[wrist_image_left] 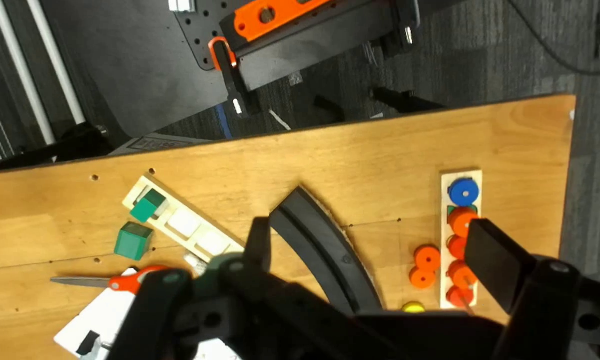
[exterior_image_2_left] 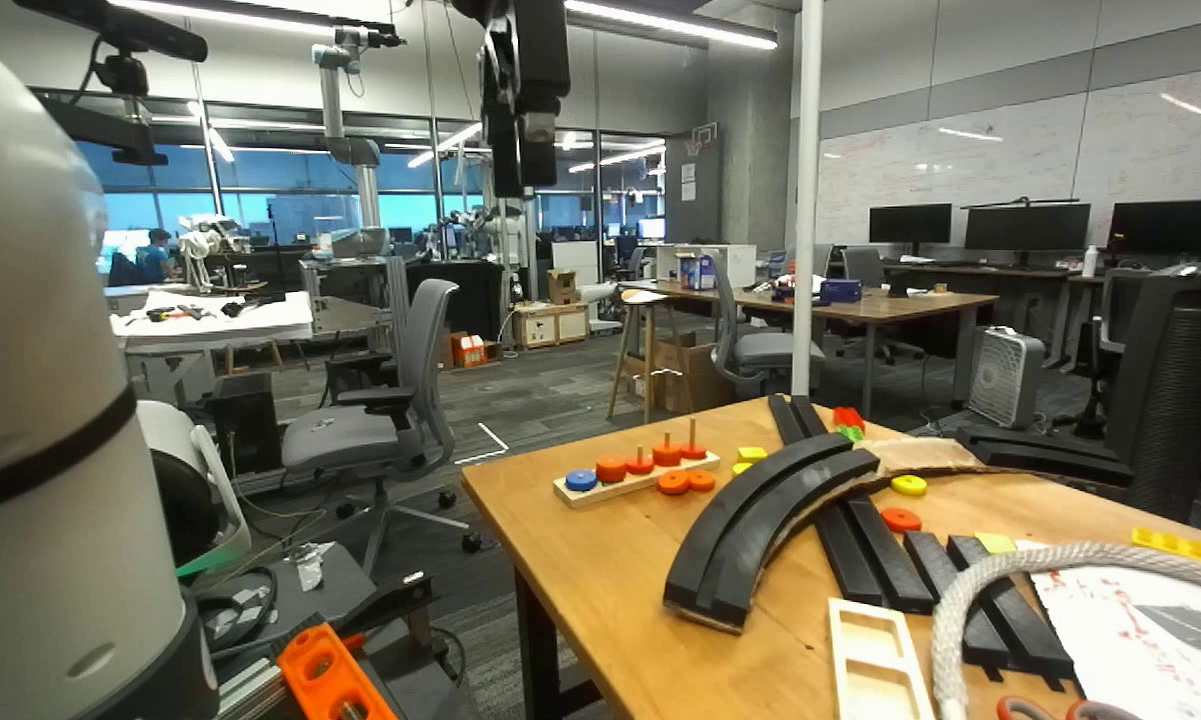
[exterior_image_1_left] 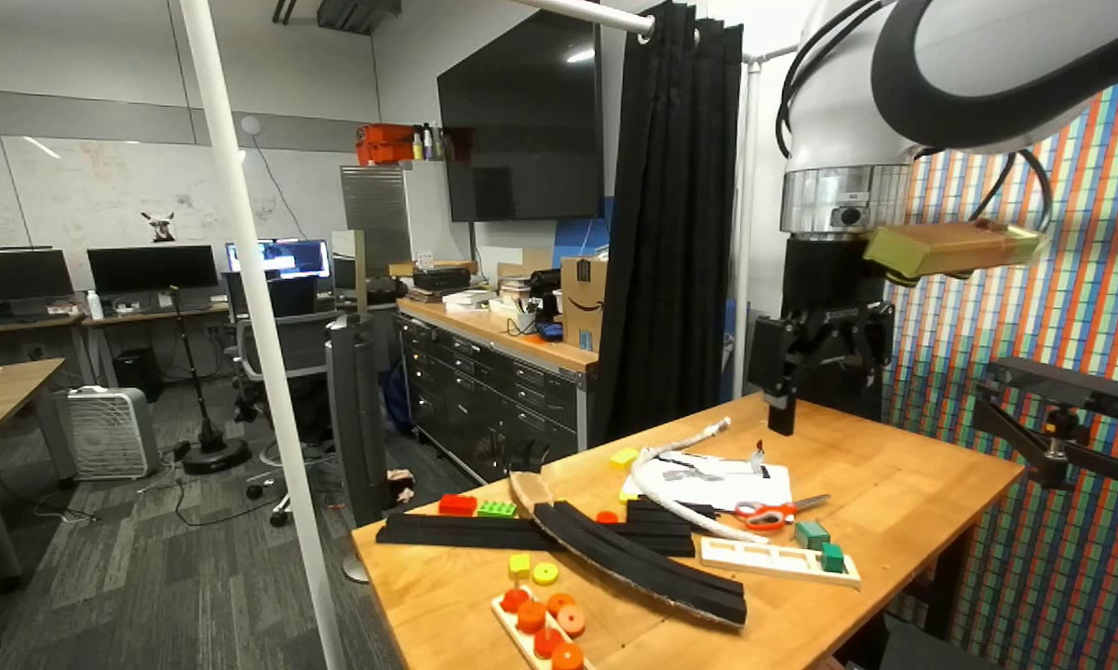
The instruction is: Pick up the orange object from the table and put it on the wooden object
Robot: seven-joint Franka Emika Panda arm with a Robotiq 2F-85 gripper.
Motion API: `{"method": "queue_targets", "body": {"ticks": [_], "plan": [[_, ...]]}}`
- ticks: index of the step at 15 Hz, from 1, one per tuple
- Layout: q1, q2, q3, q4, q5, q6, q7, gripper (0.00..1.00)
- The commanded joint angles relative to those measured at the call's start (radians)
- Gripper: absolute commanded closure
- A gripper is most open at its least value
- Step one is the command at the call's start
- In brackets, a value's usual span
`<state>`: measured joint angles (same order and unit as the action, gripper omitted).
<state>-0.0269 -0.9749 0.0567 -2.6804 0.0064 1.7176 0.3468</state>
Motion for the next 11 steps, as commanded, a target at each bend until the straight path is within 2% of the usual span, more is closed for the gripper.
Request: {"method": "queue_targets", "body": {"ticks": [1,3,11], "plan": [[0.019,-0.057,0.028,-0.010,-0.005,-0.047,-0.095,0.00],[-0.001,-0.027,0.032,-0.004,0.008,-0.033,-0.077,0.00],[0.005,-0.033,0.036,-0.010,0.006,-0.041,-0.098,0.00]]}}
